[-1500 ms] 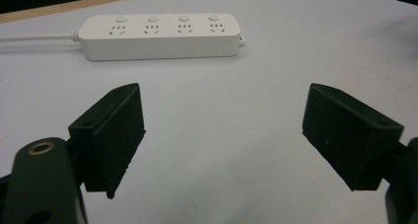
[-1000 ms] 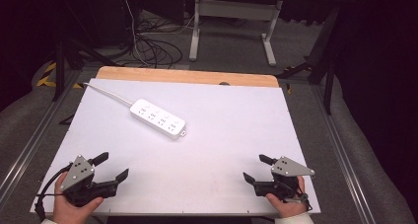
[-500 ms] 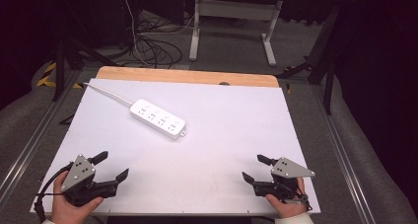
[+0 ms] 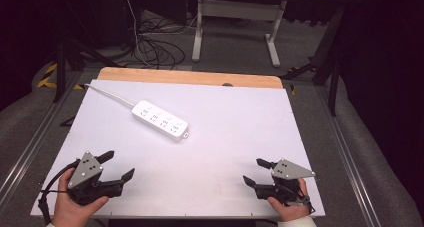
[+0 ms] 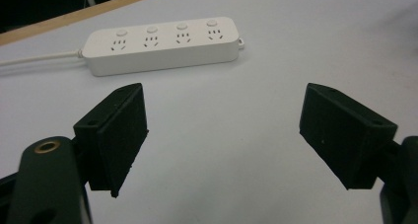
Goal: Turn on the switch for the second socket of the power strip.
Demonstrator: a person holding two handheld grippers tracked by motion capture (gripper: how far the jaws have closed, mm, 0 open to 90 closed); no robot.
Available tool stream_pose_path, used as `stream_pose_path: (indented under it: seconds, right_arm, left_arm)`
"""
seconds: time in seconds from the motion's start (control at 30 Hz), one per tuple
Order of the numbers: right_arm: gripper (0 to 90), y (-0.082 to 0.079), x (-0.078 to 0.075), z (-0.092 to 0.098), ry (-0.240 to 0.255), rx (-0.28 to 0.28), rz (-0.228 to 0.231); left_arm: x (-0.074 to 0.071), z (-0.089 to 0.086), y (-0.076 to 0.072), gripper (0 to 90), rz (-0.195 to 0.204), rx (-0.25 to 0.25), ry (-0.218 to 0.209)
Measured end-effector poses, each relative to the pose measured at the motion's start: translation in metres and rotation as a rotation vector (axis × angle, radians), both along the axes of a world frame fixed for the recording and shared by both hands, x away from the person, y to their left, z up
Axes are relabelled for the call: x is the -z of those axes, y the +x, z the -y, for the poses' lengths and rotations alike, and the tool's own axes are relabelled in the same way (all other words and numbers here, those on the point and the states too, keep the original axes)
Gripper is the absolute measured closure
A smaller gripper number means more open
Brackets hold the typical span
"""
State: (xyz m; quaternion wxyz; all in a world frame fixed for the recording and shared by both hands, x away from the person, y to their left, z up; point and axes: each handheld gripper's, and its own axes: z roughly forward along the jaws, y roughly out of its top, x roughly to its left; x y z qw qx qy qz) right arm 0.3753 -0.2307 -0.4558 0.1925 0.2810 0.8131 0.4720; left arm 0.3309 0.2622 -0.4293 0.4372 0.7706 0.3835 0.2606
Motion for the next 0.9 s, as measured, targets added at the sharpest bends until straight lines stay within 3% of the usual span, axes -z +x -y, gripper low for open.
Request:
stream_pose_path:
  seconds: [0.43,0.6,0.7,0.9]
  right_arm:
    - [28.0,-0.001,0.0,0.0,0.005,0.002,0.001]
    - [28.0,-0.001,0.0,0.001,0.007,0.001,0.003]
    - [27.3,0.0,0.0,0.002,0.013,-0.001,-0.006]
    - [27.3,0.0,0.001,0.002,0.012,-0.001,-0.006]
  left_arm:
    - [-0.023,0.014,0.025,21.3,-0.049,0.034,-0.039]
    - [-0.026,0.017,0.038,22.5,-0.073,0.046,-0.014]
    - [-0.028,0.019,0.044,22.5,-0.083,0.043,-0.02]
    - [-0.03,0.021,0.053,23.0,-0.085,0.044,-0.006]
